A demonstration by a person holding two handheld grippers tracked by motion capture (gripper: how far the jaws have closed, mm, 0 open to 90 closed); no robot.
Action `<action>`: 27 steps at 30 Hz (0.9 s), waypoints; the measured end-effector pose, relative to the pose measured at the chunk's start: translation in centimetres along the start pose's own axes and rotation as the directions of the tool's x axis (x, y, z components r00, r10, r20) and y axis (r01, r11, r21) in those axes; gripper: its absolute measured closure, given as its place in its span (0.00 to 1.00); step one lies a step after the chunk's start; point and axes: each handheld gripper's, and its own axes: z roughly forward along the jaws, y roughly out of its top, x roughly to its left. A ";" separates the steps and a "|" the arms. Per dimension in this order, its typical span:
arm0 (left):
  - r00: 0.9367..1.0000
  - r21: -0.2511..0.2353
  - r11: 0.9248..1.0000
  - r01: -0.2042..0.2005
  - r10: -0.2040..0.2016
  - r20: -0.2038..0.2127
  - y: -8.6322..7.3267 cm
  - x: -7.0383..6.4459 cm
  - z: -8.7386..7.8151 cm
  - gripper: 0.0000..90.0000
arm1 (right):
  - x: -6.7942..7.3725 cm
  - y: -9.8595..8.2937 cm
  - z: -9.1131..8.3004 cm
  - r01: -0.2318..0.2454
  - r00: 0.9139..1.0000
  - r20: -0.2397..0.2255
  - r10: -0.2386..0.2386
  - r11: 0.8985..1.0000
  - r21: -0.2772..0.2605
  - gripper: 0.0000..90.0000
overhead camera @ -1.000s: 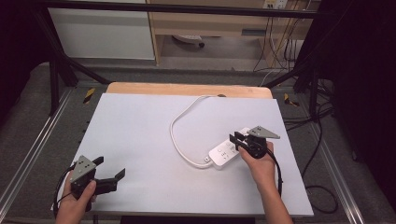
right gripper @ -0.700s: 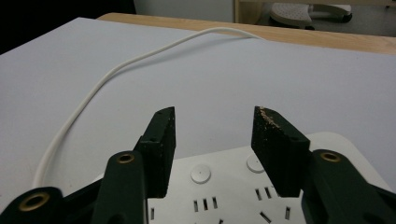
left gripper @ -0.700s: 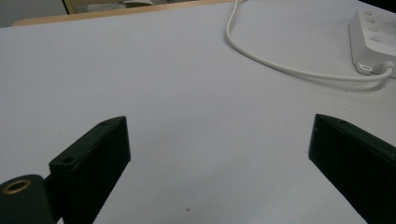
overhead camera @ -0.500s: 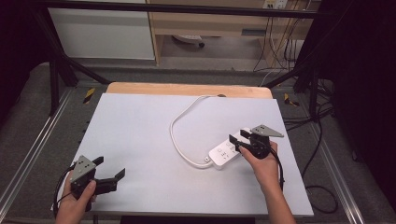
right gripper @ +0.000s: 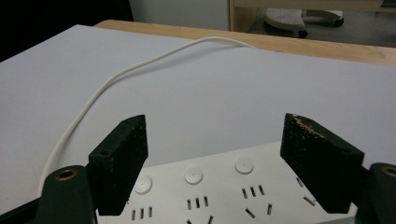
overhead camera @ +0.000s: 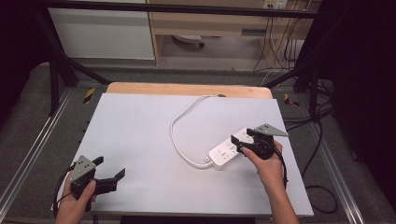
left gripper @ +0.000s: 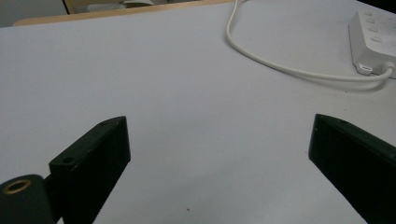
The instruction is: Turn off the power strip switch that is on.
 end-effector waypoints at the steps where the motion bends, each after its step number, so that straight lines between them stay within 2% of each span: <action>1: 1.000 -0.001 1.000 0.002 -0.002 0.000 0.0 0.0 0.0 0.06 | -0.1 0.0 -0.1 0.001 1.000 0.001 -0.001 1.000 -0.003 0.24; 11: 1.000 -0.003 1.000 0.003 -0.003 0.001 0.0 0.0 0.0 0.06 | -0.7 0.2 -1.4 0.008 1.000 0.010 -0.007 1.000 -0.029 0.18; 27: 1.000 -0.003 1.000 0.004 -0.004 -0.001 0.0 0.1 0.0 0.06 | -1.0 -0.1 -2.9 0.016 0.999 0.046 -0.015 0.999 -0.033 0.09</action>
